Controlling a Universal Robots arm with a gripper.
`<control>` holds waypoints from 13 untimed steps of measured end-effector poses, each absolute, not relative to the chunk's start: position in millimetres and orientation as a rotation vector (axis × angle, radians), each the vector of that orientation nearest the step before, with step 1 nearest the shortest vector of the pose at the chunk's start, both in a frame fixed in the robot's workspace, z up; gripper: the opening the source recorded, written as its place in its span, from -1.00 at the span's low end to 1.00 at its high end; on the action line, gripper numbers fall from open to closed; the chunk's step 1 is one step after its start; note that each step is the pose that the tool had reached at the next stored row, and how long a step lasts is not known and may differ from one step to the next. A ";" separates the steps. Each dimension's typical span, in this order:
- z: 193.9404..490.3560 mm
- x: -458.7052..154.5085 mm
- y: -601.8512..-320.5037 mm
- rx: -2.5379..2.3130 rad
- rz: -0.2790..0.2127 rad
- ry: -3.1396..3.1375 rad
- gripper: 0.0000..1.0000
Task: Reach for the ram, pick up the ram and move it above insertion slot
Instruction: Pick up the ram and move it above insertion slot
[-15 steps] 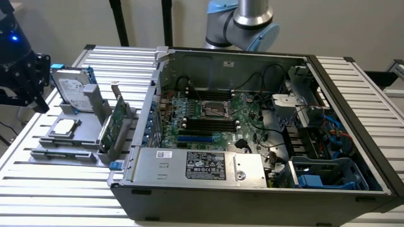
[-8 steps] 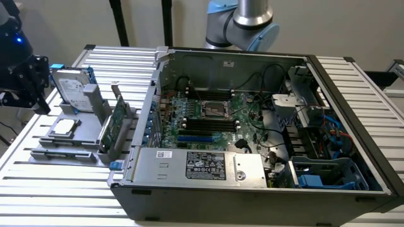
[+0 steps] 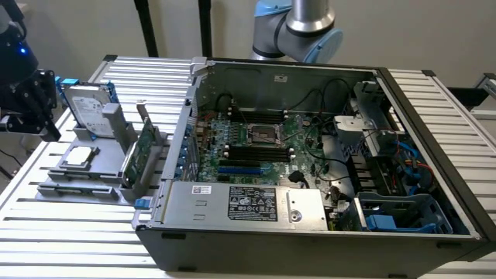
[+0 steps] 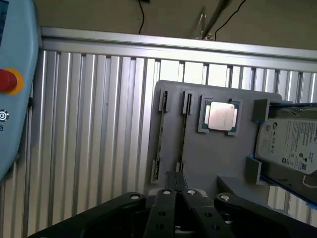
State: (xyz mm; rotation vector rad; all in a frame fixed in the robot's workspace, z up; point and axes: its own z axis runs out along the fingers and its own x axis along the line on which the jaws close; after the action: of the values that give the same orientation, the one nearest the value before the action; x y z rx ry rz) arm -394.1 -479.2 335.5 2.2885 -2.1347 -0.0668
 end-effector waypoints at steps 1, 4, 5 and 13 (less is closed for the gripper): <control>335.4 -394.9 -479.2 2.289 -0.067 -2.135 -0.79; 335.5 -395.5 -479.3 2.289 -0.065 -2.135 -0.79; 335.3 -395.6 -479.2 2.290 -0.064 -2.136 -0.76; 328.0 -397.4 -479.2 2.294 -0.055 -2.140 -0.26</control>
State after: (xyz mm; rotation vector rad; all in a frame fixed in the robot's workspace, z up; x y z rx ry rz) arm -397.4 -479.2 328.0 2.2939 -2.1397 -0.0550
